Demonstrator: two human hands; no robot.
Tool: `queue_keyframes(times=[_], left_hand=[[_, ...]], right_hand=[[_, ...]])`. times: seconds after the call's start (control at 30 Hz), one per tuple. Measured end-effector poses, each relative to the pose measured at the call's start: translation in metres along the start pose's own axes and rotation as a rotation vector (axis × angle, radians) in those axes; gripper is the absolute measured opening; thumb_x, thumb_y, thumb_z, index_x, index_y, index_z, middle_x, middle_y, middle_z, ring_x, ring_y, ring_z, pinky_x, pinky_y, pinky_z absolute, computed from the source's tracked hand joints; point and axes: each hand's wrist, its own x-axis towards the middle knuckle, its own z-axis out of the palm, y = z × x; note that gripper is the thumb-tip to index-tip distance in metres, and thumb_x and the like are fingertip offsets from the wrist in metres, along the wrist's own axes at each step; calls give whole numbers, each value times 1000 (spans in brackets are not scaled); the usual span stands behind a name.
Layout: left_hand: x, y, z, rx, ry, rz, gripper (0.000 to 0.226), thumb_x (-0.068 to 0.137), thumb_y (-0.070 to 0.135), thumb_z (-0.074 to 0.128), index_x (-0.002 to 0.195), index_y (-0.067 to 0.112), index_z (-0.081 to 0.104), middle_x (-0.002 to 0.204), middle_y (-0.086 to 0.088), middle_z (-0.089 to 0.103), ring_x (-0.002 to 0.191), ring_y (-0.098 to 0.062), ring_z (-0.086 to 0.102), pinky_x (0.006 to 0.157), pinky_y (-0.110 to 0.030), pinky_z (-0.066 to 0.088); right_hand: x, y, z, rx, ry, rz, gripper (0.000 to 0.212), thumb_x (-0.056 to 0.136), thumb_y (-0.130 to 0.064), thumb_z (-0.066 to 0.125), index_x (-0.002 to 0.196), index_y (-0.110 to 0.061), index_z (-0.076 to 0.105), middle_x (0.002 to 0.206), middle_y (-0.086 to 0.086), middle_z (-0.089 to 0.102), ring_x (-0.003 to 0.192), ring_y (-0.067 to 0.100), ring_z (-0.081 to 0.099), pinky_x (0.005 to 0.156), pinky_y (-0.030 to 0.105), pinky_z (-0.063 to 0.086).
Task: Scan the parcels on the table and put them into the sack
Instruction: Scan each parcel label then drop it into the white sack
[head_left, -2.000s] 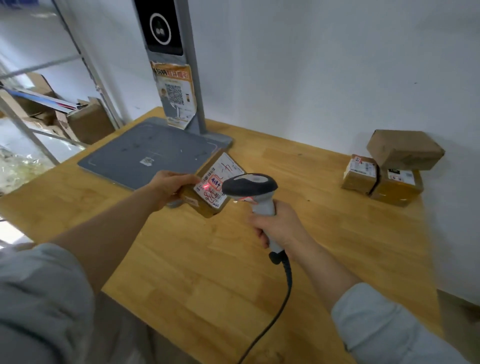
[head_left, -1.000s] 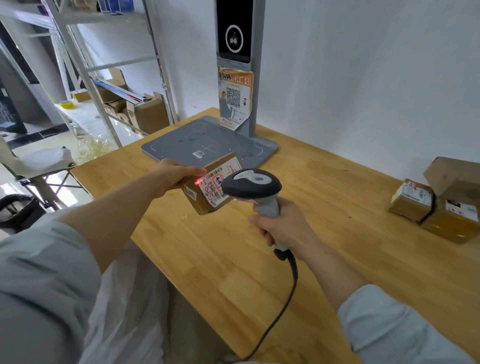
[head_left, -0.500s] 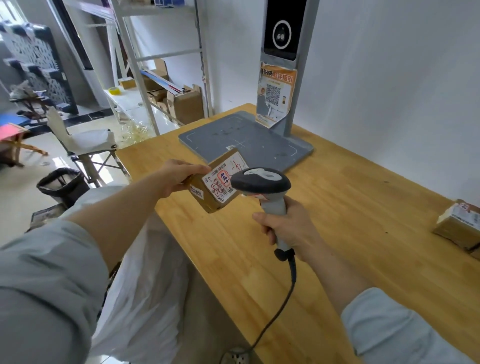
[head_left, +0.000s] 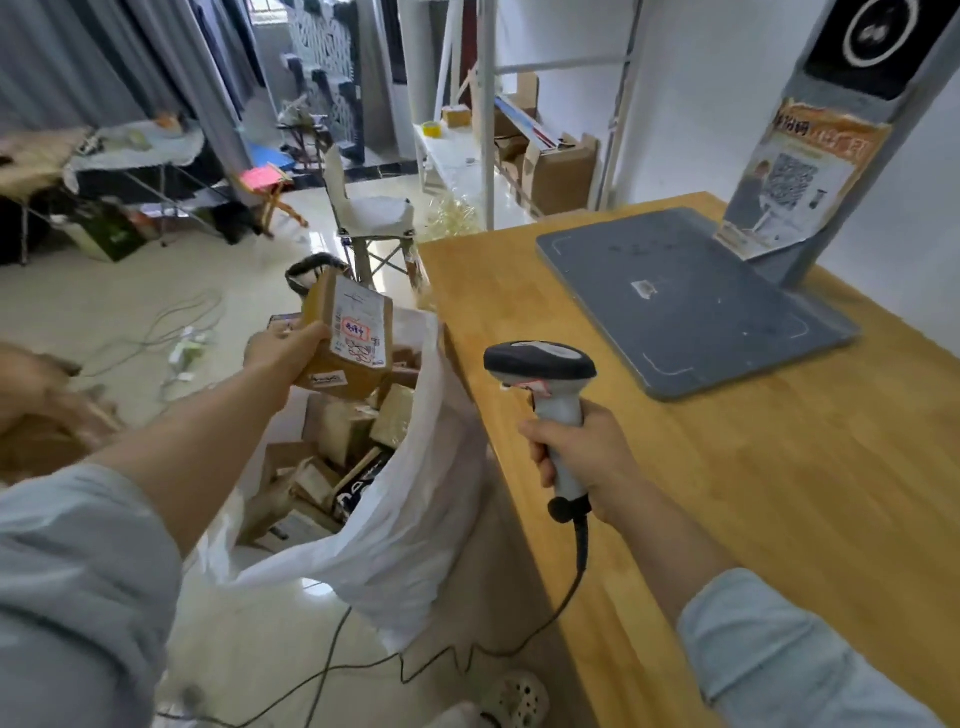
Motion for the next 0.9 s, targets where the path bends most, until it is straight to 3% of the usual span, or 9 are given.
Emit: queue_keyframes(times=[0.1, 0.17, 0.27, 0.37, 0.47, 0.53, 0.63, 0.77, 0.9], left_hand=[[14, -29, -16, 7, 105, -137, 46, 79, 48, 71, 103, 10, 60, 102, -12, 69, 82, -24, 68, 70, -33, 56], [19, -45, -14, -48, 128, -226, 47, 80, 50, 70, 103, 12, 57, 98, -12, 68, 75, -25, 67, 59, -36, 56], [30, -61, -3, -76, 71, -317, 32, 88, 32, 64, 107, 11, 50, 91, -12, 60, 72, -25, 62, 46, -35, 51], [36, -66, 8, -69, -107, -398, 23, 94, 28, 57, 106, 10, 48, 98, -16, 57, 88, -27, 60, 57, -32, 53], [45, -71, 22, -70, -198, -408, 32, 96, 34, 54, 115, 9, 50, 113, -11, 61, 99, -27, 61, 69, -37, 52], [47, -68, 36, -64, -172, -348, 30, 99, 29, 49, 120, 7, 48, 106, -8, 58, 95, -25, 59, 81, -37, 48], [34, -49, 63, 201, -103, -96, 32, 99, 30, 43, 116, 5, 55, 99, -13, 58, 83, -24, 54, 80, -33, 45], [2, -17, 111, 466, -212, 296, 48, 95, 36, 43, 138, 15, 47, 133, -11, 53, 109, -30, 57, 96, -46, 48], [-52, 9, 178, 667, -372, 563, 60, 97, 40, 48, 151, 24, 27, 157, -6, 23, 143, -27, 22, 115, -42, 26]], right_hand=[[12, 6, 16, -12, -42, 50, 12, 85, -5, 67, 82, -7, 56, 54, 7, 54, 38, 17, 43, 42, 26, 40], [18, 11, 21, -20, -61, 74, 12, 85, -4, 67, 83, -6, 56, 53, 7, 54, 37, 17, 43, 40, 27, 40], [27, 16, 25, -50, -71, 103, 11, 85, -5, 67, 88, -5, 57, 54, 6, 54, 38, 17, 44, 41, 26, 41], [36, 18, 26, -55, -67, 134, 14, 85, -5, 67, 96, -3, 59, 56, 7, 55, 41, 18, 44, 44, 27, 41], [41, 20, 24, -48, -54, 152, 13, 85, -5, 67, 94, -4, 59, 56, 8, 54, 41, 18, 43, 44, 28, 40], [42, 19, 21, -36, -37, 157, 11, 85, -4, 67, 91, -4, 58, 57, 8, 53, 41, 19, 43, 42, 27, 40], [41, 18, 11, -4, 5, 151, 11, 84, -5, 68, 88, -4, 57, 58, 9, 54, 42, 19, 45, 43, 28, 42], [34, 17, -9, 135, 121, 154, 11, 83, -6, 69, 87, -4, 59, 57, 8, 55, 43, 17, 46, 45, 28, 42], [15, 13, -46, 308, 258, 140, 12, 85, -10, 69, 84, -2, 60, 57, 10, 56, 42, 19, 49, 45, 28, 45]])
